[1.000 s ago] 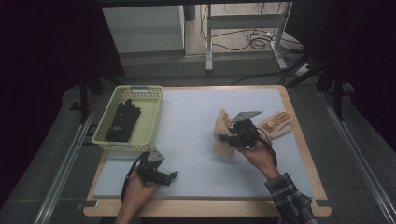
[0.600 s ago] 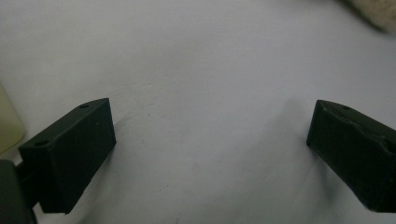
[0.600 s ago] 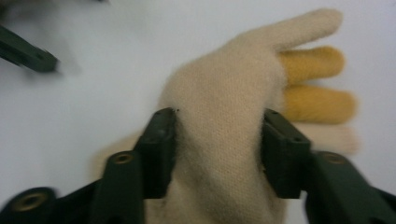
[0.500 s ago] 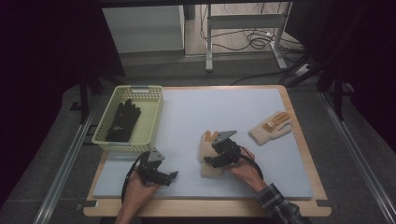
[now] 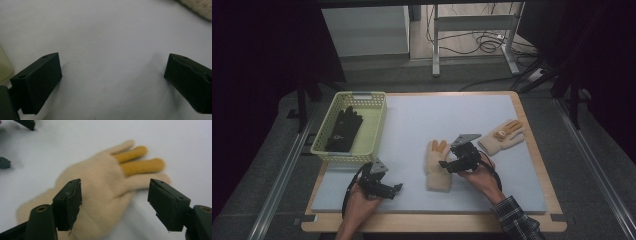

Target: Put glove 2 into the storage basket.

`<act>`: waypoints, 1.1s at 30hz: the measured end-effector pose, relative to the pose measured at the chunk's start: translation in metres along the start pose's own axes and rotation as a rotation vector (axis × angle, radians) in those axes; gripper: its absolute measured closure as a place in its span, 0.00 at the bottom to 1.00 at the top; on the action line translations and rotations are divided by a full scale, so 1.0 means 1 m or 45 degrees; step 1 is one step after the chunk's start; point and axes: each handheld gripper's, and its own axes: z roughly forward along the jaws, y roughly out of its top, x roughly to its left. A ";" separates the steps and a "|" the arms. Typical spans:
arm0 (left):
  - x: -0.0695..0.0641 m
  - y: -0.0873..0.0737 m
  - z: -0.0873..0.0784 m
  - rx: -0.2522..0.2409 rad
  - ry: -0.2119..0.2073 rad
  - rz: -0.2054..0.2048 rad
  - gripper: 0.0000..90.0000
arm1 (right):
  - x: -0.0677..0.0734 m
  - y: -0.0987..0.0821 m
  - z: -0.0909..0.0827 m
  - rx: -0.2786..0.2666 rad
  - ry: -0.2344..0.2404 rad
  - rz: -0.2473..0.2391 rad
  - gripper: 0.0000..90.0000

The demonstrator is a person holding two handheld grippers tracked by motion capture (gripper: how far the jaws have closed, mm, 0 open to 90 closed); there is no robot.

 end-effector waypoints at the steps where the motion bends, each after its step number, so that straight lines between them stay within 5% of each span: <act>1: 0.000 0.000 0.000 -0.001 0.001 0.000 0.02 | -0.003 -0.001 -0.002 -0.002 -0.012 0.011 0.30; 8: 0.000 0.000 0.000 0.000 0.001 0.000 0.02 | -0.031 -0.008 -0.019 -0.023 -0.118 0.073 0.40; 12: 0.000 0.000 0.000 -0.001 0.001 0.000 0.02 | -0.039 -0.014 -0.023 -0.024 -0.102 0.131 0.51; 21: 0.000 0.000 0.000 -0.001 0.001 0.000 0.02 | -0.014 -0.007 0.008 0.032 0.023 0.102 0.67; 23: 0.000 0.000 0.000 -0.001 0.000 0.000 0.02 | -0.009 -0.006 0.018 0.105 -0.031 0.092 0.79; 25: 0.000 0.000 0.000 -0.002 0.001 0.000 0.02 | -0.007 -0.007 0.019 0.087 -0.003 0.128 0.95; 27: 0.000 0.000 0.000 -0.002 0.000 0.000 0.02 | -0.004 -0.005 0.016 0.089 -0.035 0.123 0.96; 31: 0.000 0.000 0.000 -0.002 0.000 0.000 0.02 | 0.004 0.001 -0.004 -0.031 -0.065 0.070 0.94; 33: 0.000 0.000 0.000 -0.002 0.001 0.000 0.02 | 0.003 0.002 -0.013 -0.081 -0.103 0.071 0.84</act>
